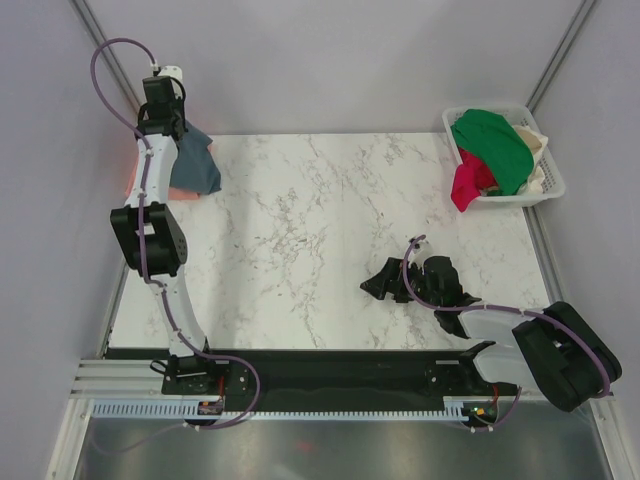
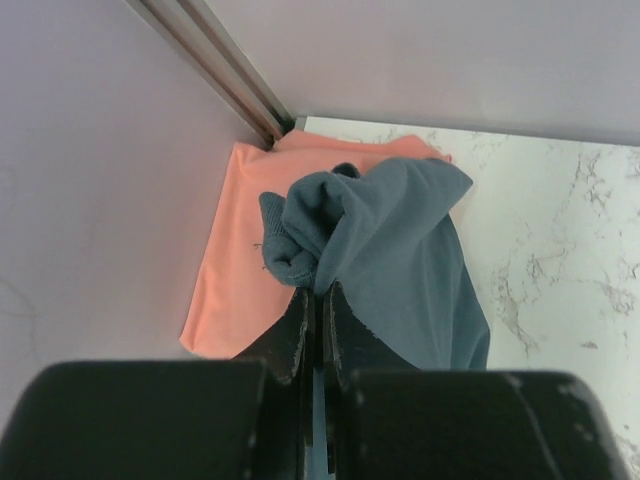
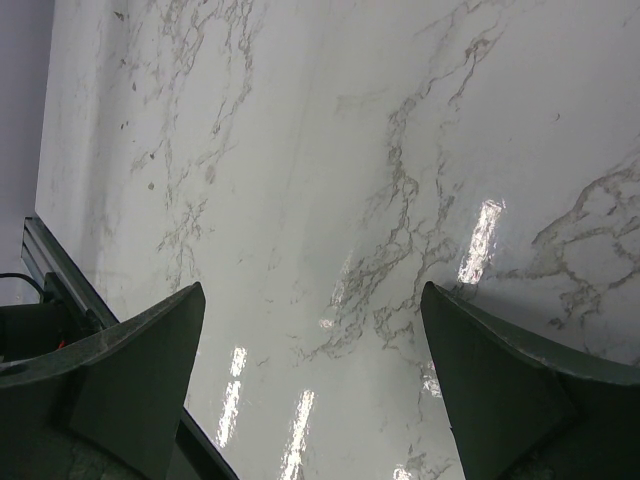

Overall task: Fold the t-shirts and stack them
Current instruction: Neatly place the folded tshirt to the corner

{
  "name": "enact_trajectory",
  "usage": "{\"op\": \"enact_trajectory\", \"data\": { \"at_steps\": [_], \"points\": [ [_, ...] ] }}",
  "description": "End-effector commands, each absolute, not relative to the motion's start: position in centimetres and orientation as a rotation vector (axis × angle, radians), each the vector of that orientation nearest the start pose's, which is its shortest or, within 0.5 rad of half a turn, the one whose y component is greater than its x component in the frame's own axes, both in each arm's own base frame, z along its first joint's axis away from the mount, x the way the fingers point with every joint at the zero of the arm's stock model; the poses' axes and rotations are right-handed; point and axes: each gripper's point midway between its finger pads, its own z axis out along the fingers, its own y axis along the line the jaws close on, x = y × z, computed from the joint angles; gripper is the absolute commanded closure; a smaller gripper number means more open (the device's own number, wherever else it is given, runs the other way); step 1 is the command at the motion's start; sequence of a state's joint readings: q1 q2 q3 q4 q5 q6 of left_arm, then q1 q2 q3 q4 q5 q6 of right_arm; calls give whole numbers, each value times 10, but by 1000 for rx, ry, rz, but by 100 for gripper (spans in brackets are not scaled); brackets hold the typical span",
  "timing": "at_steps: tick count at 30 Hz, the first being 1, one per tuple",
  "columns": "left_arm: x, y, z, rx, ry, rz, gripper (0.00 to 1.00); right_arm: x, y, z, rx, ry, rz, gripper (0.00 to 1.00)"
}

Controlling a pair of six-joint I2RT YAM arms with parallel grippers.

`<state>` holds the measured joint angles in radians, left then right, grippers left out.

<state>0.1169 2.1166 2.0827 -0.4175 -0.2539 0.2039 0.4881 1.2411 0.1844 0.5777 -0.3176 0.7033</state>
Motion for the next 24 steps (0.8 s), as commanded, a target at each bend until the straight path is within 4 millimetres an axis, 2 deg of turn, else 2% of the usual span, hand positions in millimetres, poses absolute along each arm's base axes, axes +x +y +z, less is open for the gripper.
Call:
{"op": "enact_trajectory", "data": {
  "at_steps": [1,3,4,6,7,8,9,10,11,12,13,14,15,16,17,18,20,23,24],
  "points": [
    [615,141,278,-45,1933,464,97,211,202,18,33,2319,980,2],
    [621,152,273,-53,1932,462,97,211,203,18,35,2319,981,2],
    [625,165,268,-73,1929,463,97,210,202,16,36,2324,979,2],
    [629,178,259,-97,1933,460,96,210,202,16,36,2325,976,2],
    [633,183,246,-110,1949,439,95,211,202,17,35,2323,977,2],
    [632,196,238,-135,1957,451,94,212,203,18,36,2320,979,2],
    [634,210,219,-159,1981,467,90,211,202,17,35,2323,974,2],
    [633,217,225,-173,1964,474,90,212,202,18,34,2319,975,2],
    [637,225,205,-193,1986,466,86,212,202,18,36,2318,975,2],
    [639,232,199,-208,1985,448,82,213,202,18,35,2317,973,2],
    [642,237,194,-241,1972,430,74,213,202,18,35,2316,973,2],
    [643,249,176,-264,1985,437,58,213,202,18,40,2318,971,2],
    [645,255,173,-277,1972,443,52,213,203,19,33,2313,974,2],
    [645,261,173,-308,1960,438,48,215,201,19,41,2311,968,2],
    [644,264,169,-333,1962,443,16,215,202,20,35,2310,970,2],
    [643,267,168,-353,1962,454,1,216,202,20,39,2309,966,2],
    [640,268,174,-400,1950,462,0,216,202,20,36,2309,966,2],
    [639,254,194,-433,1927,401,0,215,202,20,38,2310,970,2],
    [636,248,215,-455,1893,381,0,216,202,21,37,2303,972,2]
  ]
}}
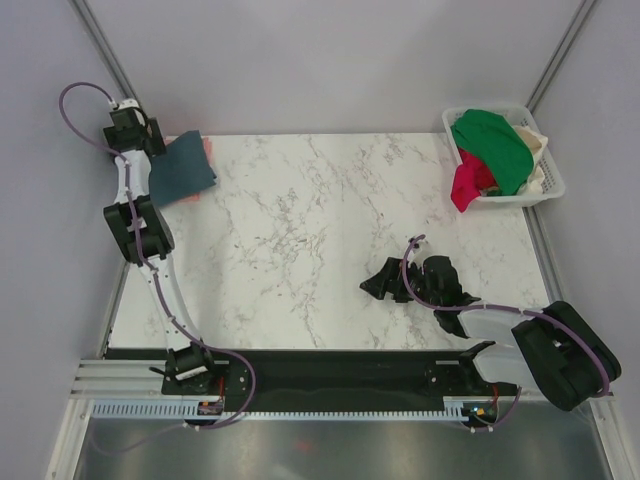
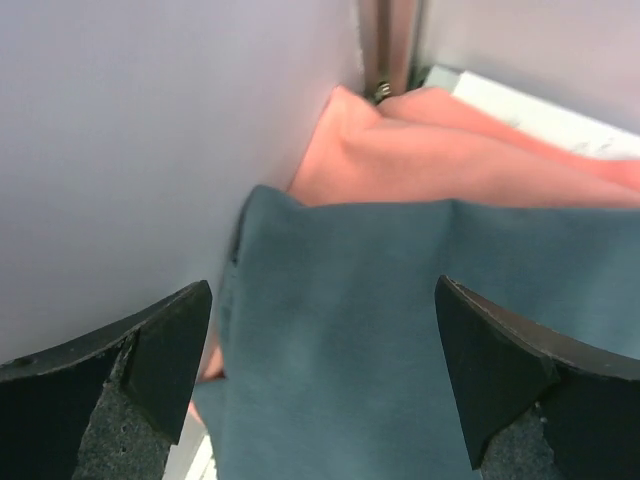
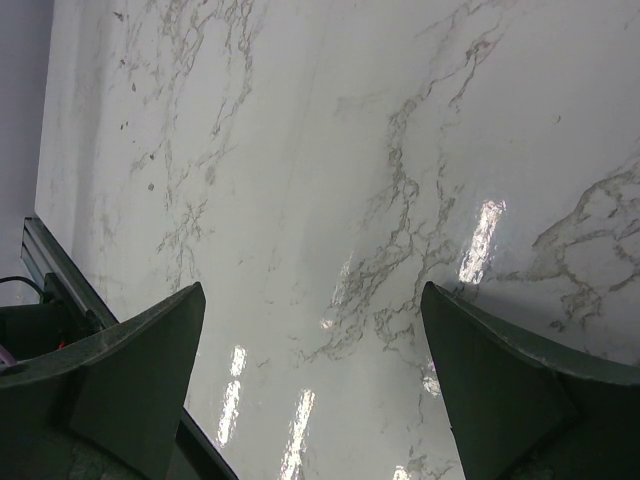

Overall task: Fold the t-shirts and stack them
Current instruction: Neatly place the folded tshirt to the corner

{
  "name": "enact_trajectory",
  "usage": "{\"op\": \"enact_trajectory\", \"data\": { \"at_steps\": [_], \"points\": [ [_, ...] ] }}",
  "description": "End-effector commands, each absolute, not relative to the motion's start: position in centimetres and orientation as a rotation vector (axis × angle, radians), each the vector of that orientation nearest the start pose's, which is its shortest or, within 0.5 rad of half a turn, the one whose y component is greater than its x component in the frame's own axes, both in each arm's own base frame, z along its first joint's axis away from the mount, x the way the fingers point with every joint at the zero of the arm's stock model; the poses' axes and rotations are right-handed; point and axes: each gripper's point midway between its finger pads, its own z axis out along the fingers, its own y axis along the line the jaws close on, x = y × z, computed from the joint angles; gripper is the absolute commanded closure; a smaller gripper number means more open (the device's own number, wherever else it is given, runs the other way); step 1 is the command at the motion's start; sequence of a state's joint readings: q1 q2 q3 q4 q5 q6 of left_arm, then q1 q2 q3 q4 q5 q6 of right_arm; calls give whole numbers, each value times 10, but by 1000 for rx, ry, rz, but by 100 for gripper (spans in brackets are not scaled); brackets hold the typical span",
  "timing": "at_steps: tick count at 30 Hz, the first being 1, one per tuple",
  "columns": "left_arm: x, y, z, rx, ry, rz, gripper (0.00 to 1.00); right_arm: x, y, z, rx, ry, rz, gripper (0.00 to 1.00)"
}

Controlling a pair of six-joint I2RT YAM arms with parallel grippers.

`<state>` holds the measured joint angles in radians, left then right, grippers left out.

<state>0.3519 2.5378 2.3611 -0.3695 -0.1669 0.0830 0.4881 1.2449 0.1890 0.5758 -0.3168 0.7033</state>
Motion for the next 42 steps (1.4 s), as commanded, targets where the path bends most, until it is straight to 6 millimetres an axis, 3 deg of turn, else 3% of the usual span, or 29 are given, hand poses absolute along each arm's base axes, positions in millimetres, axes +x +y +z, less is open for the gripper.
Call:
{"op": "enact_trajectory", "data": {
  "at_steps": [1,4,6,7,10,11,12,15,18,23,27,37,38,42],
  "points": [
    [637,235,216,-444,1905,363,0,216,202,21,36,2301,970,2],
    [632,204,250,-428,1875,305,0,215,202,21,38,2299,974,2],
    [628,190,261,-410,1870,312,0,215,202,21,39,2296,976,2],
    [626,173,272,-374,1866,312,0,215,202,23,41,2291,982,2],
    [620,147,269,-320,1898,329,0,214,202,24,44,2282,986,2],
    [613,140,280,-311,1889,325,0,212,201,23,49,2284,986,2],
    [608,133,263,-303,1933,329,0,213,201,24,45,2280,987,2],
    [592,112,257,-357,1957,275,0,212,202,24,46,2280,993,2],
    [567,94,205,-531,2051,91,0,211,202,23,44,2283,997,2],
    [537,91,158,-875,1994,-199,0,211,202,23,45,2282,1002,2],
    [519,86,118,-960,1953,-273,0,211,203,23,44,2284,1003,2],
    [541,100,87,-968,1905,-242,0,212,204,23,38,2287,1009,2],
    [543,101,78,-966,1919,-234,0,211,204,22,39,2290,1008,2],
    [556,100,62,-938,1963,-238,10,212,205,21,39,2293,1009,2]
  ]
}}
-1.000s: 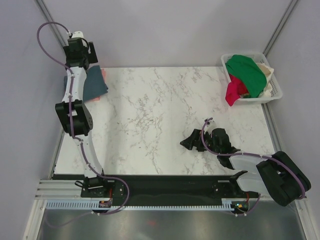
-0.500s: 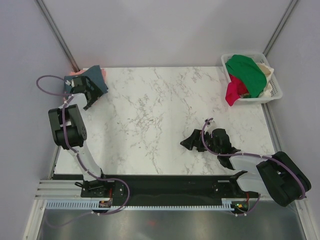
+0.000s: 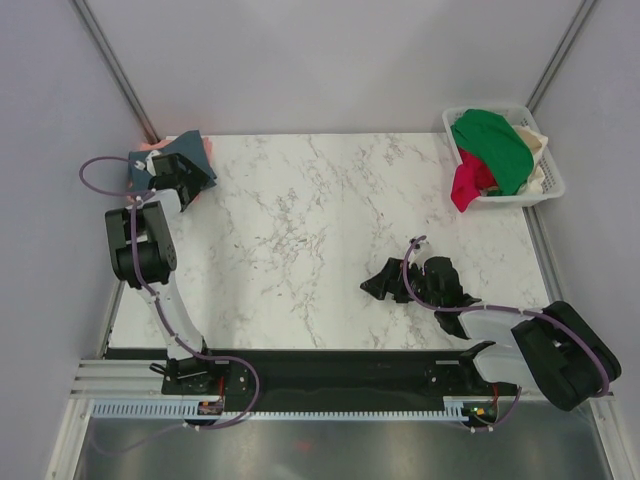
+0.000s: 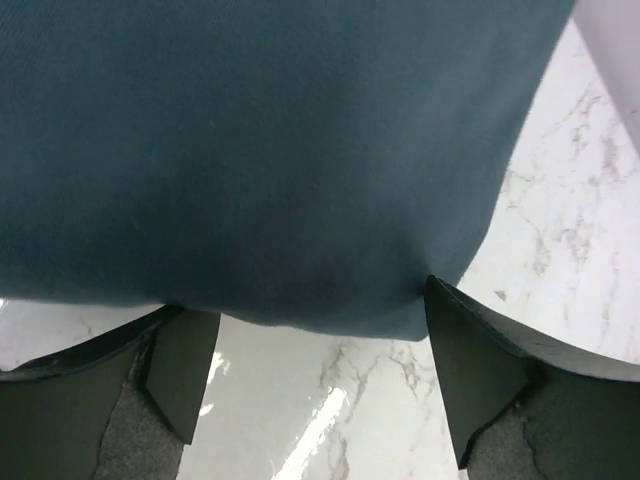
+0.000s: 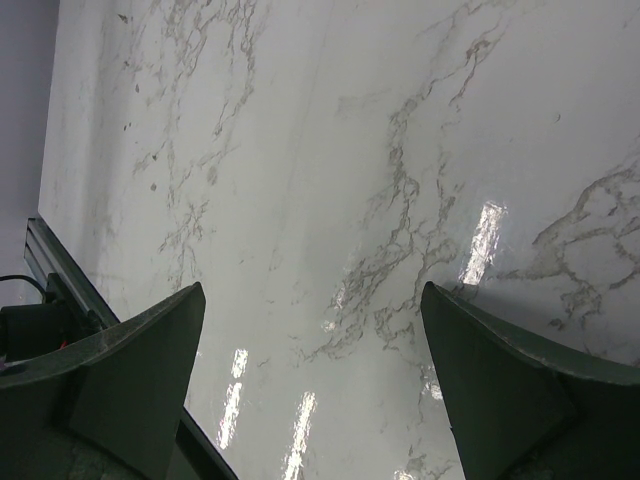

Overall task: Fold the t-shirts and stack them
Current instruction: Neatly place the folded tshirt to the corner

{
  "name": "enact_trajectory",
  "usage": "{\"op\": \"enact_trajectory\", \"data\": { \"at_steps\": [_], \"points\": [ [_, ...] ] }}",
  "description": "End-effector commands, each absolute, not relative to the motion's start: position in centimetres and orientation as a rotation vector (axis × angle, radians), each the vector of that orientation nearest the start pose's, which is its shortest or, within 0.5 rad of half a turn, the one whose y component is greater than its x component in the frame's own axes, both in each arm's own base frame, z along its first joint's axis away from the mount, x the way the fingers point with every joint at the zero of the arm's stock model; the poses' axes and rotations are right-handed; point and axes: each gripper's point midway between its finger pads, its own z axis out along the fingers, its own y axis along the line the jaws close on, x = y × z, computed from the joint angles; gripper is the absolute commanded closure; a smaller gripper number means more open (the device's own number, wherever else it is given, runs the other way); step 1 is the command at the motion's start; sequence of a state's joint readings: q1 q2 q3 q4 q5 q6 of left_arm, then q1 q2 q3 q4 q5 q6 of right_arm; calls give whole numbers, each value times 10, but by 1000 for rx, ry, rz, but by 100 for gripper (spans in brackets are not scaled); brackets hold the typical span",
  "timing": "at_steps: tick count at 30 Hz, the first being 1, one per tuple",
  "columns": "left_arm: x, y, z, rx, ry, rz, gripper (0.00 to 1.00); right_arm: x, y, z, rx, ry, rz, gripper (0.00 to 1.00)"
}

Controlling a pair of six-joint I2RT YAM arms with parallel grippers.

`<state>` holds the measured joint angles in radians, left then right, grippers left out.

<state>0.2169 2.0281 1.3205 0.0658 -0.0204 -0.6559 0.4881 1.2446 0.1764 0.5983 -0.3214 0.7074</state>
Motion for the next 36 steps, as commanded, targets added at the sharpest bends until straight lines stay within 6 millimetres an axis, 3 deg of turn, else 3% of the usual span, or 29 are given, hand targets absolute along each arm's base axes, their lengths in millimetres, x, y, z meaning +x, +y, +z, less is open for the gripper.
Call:
{"op": "enact_trajectory", "data": {
  "at_steps": [1,6,7,8,9,12,13,17,23,27,29,31,32,33,34,35,36],
  "points": [
    [556,101,59,-941,1971,-234,13,212,205,21,35,2293,1007,2],
    [562,106,58,-974,1993,-224,15,212,206,20,33,2299,1007,2],
    [559,105,45,-993,2034,-221,23,213,206,21,30,2299,1010,2],
    [567,104,50,-973,2037,-230,31,213,206,21,35,2298,1009,2],
    [570,99,49,-949,2057,-267,52,213,206,21,32,2296,1008,2],
    [576,90,48,-891,2081,-299,83,213,205,22,37,2293,1004,2],
    [575,88,48,-886,2085,-299,98,214,205,22,37,2291,1000,2],
    [571,67,68,-796,2094,-309,98,214,204,23,39,2287,997,2],
    [556,6,87,-674,2130,-384,98,214,203,23,44,2283,992,2],
    [545,-32,90,-601,2163,-408,98,213,202,23,47,2282,992,2],
    [538,-34,82,-609,2186,-422,98,213,202,23,46,2285,990,2],
    [536,-44,77,-573,2210,-478,93,213,202,22,47,2287,992,2],
    [532,-65,75,-518,2235,-526,84,213,203,23,47,2287,992,2],
    [528,-68,74,-502,2250,-538,62,213,202,22,47,2288,991,2],
    [525,-70,76,-485,2255,-544,50,213,202,22,47,2288,990,2],
    [518,-71,73,-477,2271,-551,2,213,203,22,45,2288,992,2],
    [513,-71,75,-470,2273,-550,0,213,203,22,47,2290,992,2]
  ]
}}
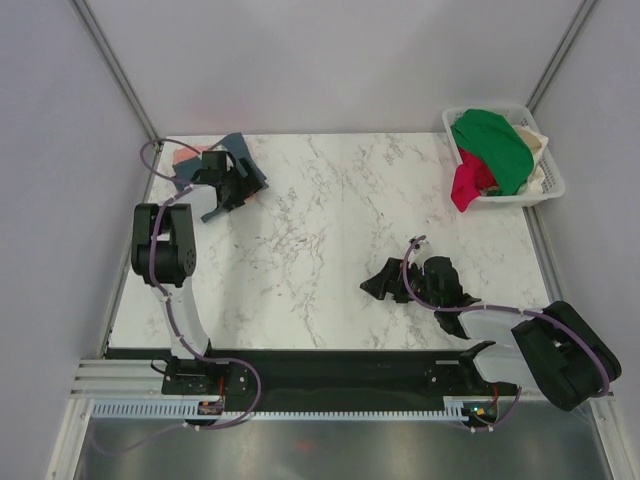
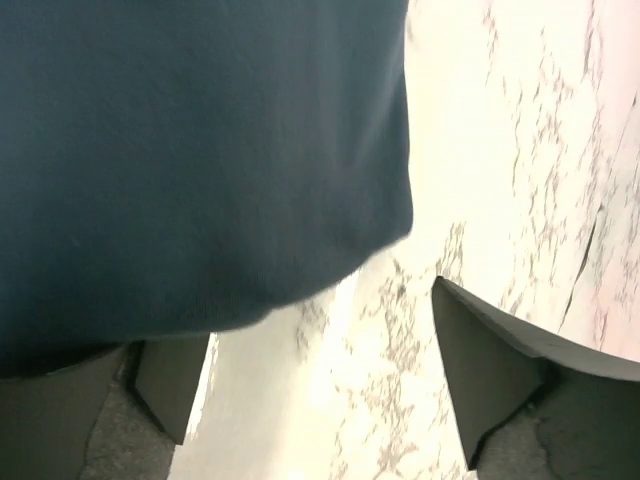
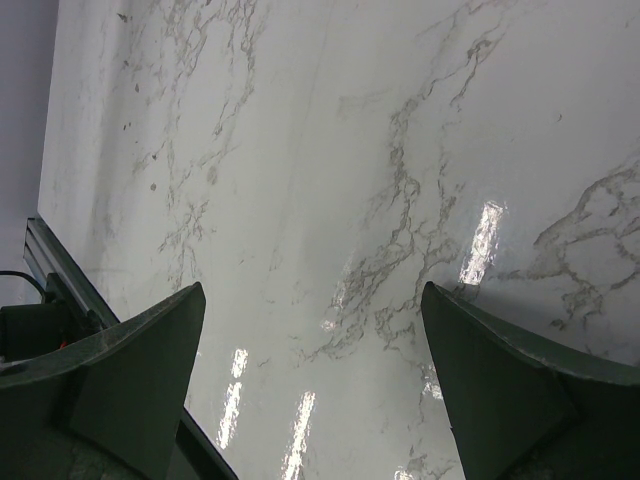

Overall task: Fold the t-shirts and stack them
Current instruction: Neatly place the folded tshirt to the corner

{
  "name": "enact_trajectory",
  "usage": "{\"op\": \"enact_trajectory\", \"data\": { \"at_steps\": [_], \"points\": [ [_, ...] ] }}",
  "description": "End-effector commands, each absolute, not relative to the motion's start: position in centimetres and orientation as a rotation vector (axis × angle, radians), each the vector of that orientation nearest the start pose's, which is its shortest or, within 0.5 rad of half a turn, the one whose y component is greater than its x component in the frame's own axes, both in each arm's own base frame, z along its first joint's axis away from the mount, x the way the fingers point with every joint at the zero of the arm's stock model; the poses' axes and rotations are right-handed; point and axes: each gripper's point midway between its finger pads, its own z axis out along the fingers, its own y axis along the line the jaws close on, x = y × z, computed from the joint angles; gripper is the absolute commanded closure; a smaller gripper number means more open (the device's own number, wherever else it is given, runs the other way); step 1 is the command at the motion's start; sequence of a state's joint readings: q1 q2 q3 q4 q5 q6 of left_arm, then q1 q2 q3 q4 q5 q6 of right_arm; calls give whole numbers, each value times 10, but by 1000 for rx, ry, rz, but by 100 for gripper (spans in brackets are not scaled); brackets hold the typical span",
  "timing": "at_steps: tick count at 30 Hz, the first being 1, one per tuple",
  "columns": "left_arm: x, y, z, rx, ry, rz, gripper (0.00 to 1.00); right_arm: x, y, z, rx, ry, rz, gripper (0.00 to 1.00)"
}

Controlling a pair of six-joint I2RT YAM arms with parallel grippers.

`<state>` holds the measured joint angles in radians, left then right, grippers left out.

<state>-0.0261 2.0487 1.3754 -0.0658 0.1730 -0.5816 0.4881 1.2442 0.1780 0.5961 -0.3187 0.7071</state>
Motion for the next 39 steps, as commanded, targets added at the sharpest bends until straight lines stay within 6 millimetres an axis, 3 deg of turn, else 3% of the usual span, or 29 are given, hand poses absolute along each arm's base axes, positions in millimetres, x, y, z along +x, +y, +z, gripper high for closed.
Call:
{"op": "enact_trajectory", "data": {
  "at_steps": [1,2,4,5,7,8,9,10,11,12,13,15,16,20,27,34,35,37,39],
  "points": [
    [510,-70,97,-445,2232,-548,1,213,203,22,45,2290,991,2],
    [499,-67,93,-456,2242,-524,0,213,203,22,47,2292,992,2],
    [490,-63,113,-443,2194,-507,0,213,203,22,47,2290,992,2],
    [482,-61,134,-436,2152,-499,0,212,203,21,46,2294,994,2],
    [468,-57,144,-453,2129,-487,0,213,204,22,40,2294,996,2],
    [462,-50,167,-470,2067,-470,0,213,204,21,42,2296,996,2],
    [457,-47,172,-489,2049,-467,0,212,204,21,42,2299,997,2],
    [446,-43,164,-535,2054,-459,0,212,204,20,38,2299,997,2],
    [442,-24,175,-588,1997,-429,0,212,204,21,38,2298,997,2],
    [437,-17,174,-614,1980,-423,0,212,204,21,40,2298,998,2],
    [423,-11,152,-693,2007,-417,0,212,203,20,42,2299,997,2],
    [421,13,155,-759,1916,-421,0,213,204,21,40,2295,1000,2],
    [412,18,137,-817,1923,-434,1,213,204,21,42,2295,1001,2],
    [407,39,110,-899,1899,-496,5,212,205,20,40,2300,1007,2],
    [430,47,90,-925,1840,-559,6,212,207,20,33,2303,1015,2],
    [447,65,73,-1000,1833,-488,9,211,207,18,34,2312,1017,2],
    [448,65,63,-1016,1851,-490,12,212,207,19,34,2310,1018,2],
    [457,66,63,-1017,1845,-502,16,212,208,18,31,2312,1018,2],
    [465,68,61,-1019,1831,-514,28,213,208,19,25,2310,1020,2]
  ]
}}
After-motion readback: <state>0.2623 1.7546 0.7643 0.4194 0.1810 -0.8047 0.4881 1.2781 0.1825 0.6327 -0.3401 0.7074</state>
